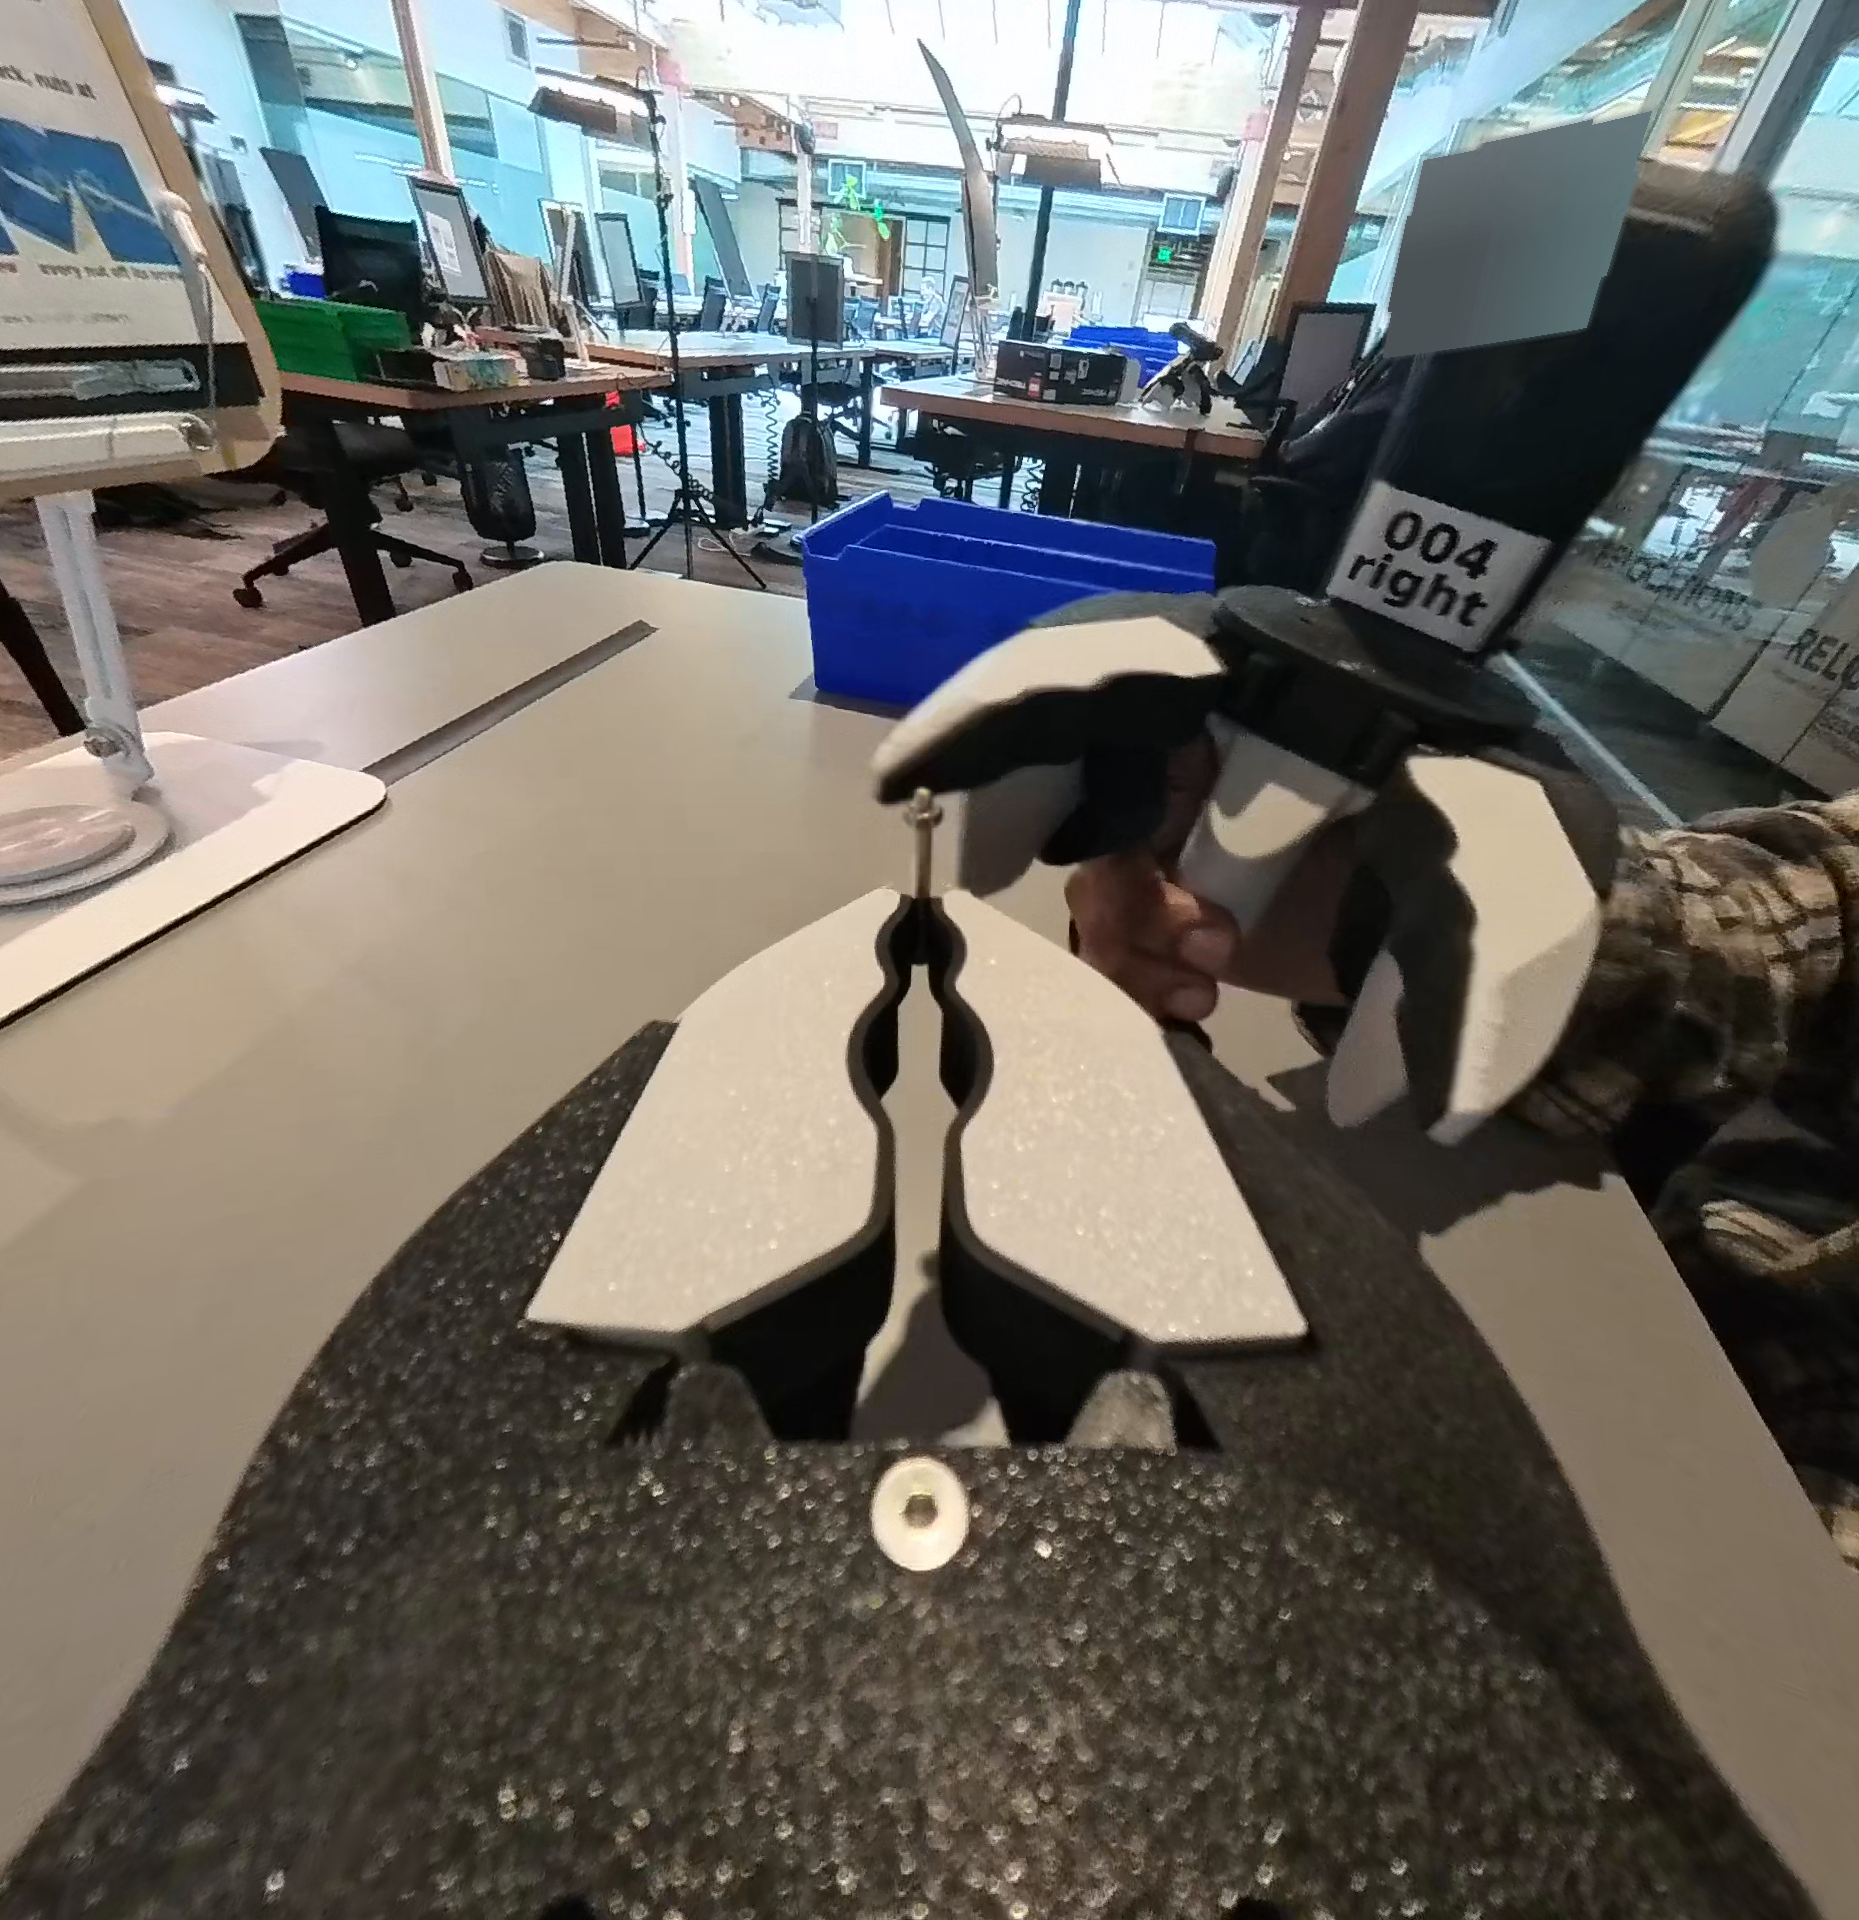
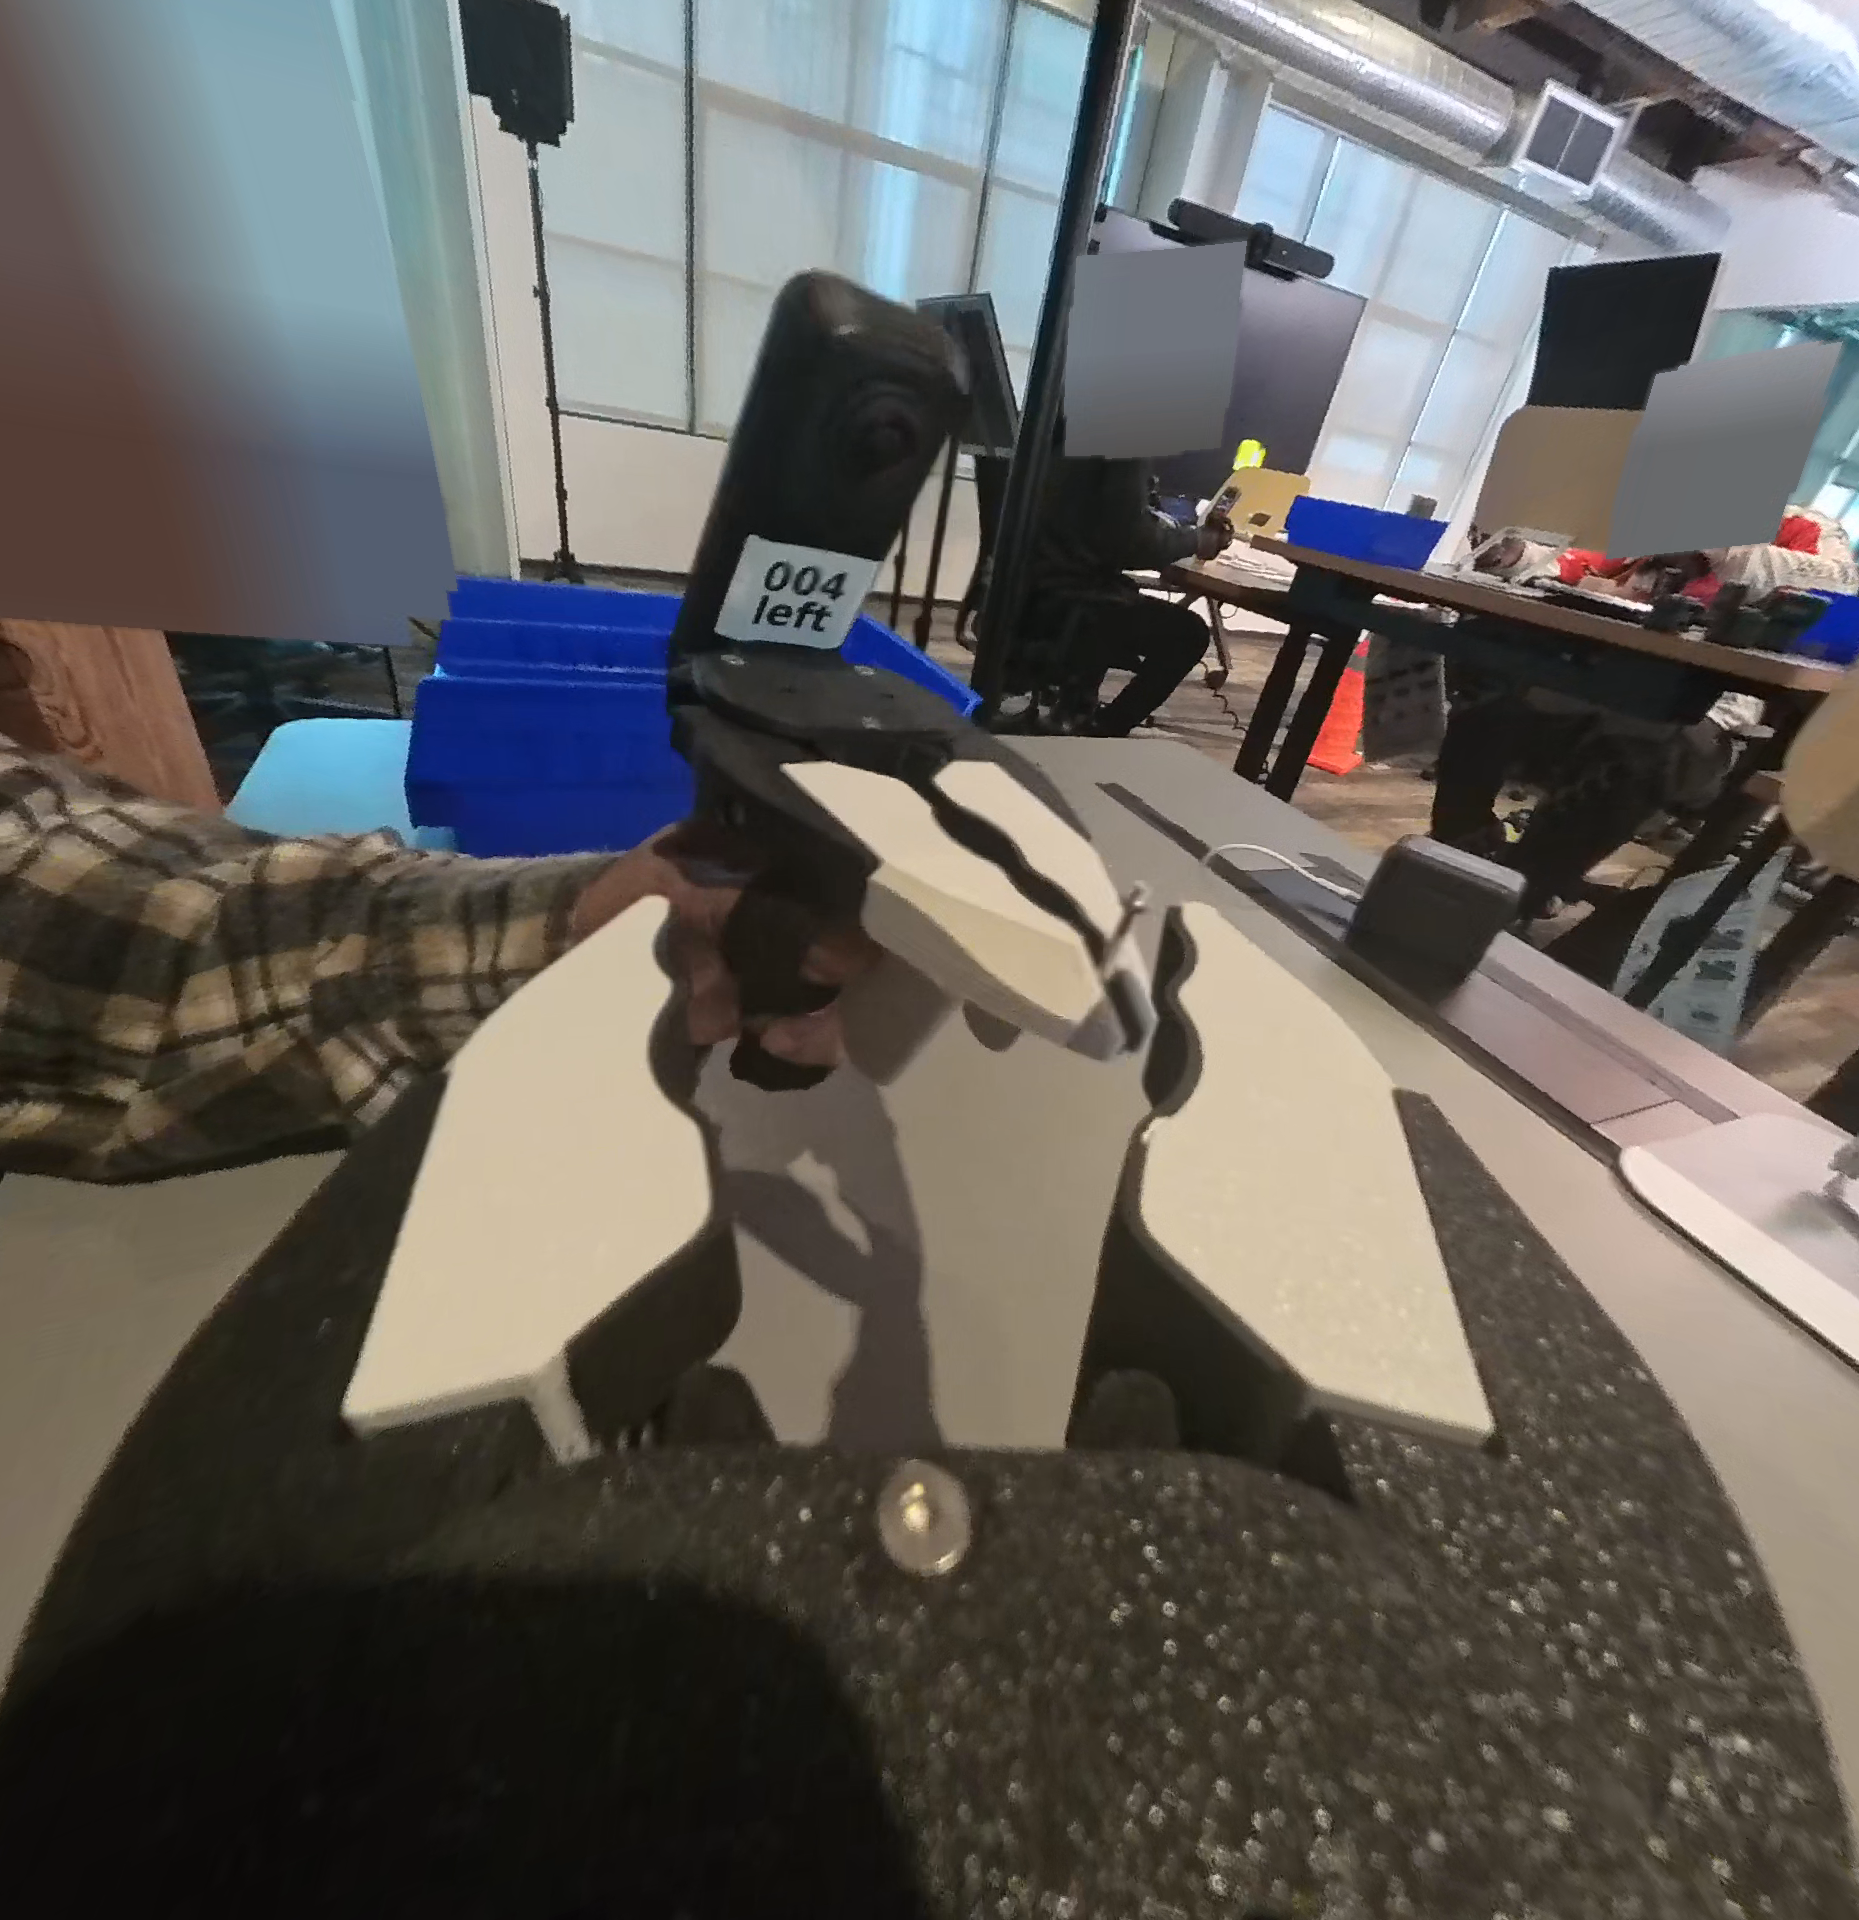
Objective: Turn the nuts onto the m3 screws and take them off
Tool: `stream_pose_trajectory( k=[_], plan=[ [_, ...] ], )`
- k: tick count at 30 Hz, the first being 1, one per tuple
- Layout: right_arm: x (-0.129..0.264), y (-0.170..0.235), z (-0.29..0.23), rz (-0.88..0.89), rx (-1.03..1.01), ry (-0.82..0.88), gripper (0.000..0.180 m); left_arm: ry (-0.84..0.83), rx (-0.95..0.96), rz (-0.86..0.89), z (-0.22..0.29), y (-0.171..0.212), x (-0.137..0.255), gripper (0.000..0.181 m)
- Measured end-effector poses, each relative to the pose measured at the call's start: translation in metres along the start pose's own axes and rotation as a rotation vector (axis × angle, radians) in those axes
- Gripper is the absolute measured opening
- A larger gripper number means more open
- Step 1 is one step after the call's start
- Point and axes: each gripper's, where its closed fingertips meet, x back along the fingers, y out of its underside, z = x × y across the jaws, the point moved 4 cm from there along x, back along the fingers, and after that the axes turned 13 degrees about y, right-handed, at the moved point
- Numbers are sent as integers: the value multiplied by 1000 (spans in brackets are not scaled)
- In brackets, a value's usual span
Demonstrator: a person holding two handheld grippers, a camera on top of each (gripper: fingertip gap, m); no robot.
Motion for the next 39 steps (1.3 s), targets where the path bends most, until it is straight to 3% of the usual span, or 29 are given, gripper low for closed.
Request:
stream_pose_trajectory(
  k=[7,11,18,21,39],
  plan=[
    [-7,2,-6,-10,-3,-23,92,-8,0,-11,0,2,0,1],
    [0,-1,0,10,-14,-7,84,0,-2,-1,0,0,0,1],
    [-8,3,-6,-14,0,-27,93,-4,1,-8,0,2,0,1],
    [-1,0,-2,0,-16,-14,85,-2,4,-2,-1,1,0,1],
    [-7,2,-5,-13,-30,-30,91,-6,12,-2,-2,3,1,1]
  ],
)
